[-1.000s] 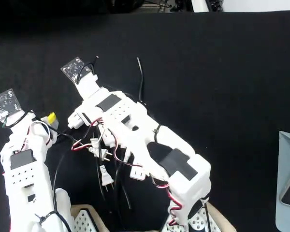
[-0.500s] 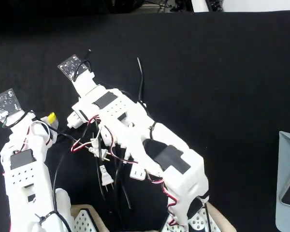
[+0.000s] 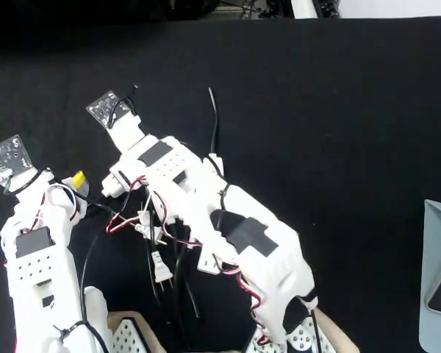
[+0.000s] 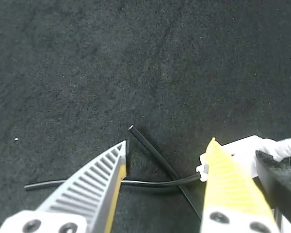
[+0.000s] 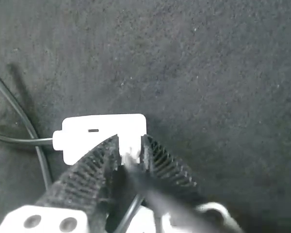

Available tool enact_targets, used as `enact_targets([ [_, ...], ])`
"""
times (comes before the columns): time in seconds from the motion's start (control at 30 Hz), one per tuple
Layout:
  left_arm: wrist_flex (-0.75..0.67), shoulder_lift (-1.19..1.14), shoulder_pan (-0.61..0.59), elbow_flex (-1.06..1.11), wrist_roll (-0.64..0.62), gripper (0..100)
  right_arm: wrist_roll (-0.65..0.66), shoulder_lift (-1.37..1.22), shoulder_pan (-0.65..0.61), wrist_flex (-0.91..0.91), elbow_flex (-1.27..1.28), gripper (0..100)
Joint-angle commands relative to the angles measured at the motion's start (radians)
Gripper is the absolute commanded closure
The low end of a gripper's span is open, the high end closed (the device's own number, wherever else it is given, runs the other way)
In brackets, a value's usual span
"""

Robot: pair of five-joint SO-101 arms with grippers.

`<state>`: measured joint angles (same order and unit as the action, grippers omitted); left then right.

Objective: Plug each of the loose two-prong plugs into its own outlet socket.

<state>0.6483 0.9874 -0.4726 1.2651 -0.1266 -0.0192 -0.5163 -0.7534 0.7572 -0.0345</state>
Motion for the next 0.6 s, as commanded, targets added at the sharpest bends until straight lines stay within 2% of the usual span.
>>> enact_targets([
  [0.0,-0.02,0.02,-0.01,-0.002,0.0,74,0.009,-0.051,-0.018,0.011,-0.024,98.6],
  [0.17,-0.02,0.02,-0.01,-0.002,0.0,74,0.009,-0.051,-0.012,0.012,-0.022,98.6],
  [0.3,-0.017,0.02,-0.012,-0.002,0.0,74,0.009,0.004,0.04,0.021,-0.025,98.6],
  [0.4,-0.017,0.02,-0.012,-0.002,0.0,74,0.006,0.059,0.126,0.012,-0.027,98.6],
  [0.57,-0.02,0.02,-0.01,0.002,0.0,74,0.003,0.111,0.299,-0.114,-0.019,98.5],
])
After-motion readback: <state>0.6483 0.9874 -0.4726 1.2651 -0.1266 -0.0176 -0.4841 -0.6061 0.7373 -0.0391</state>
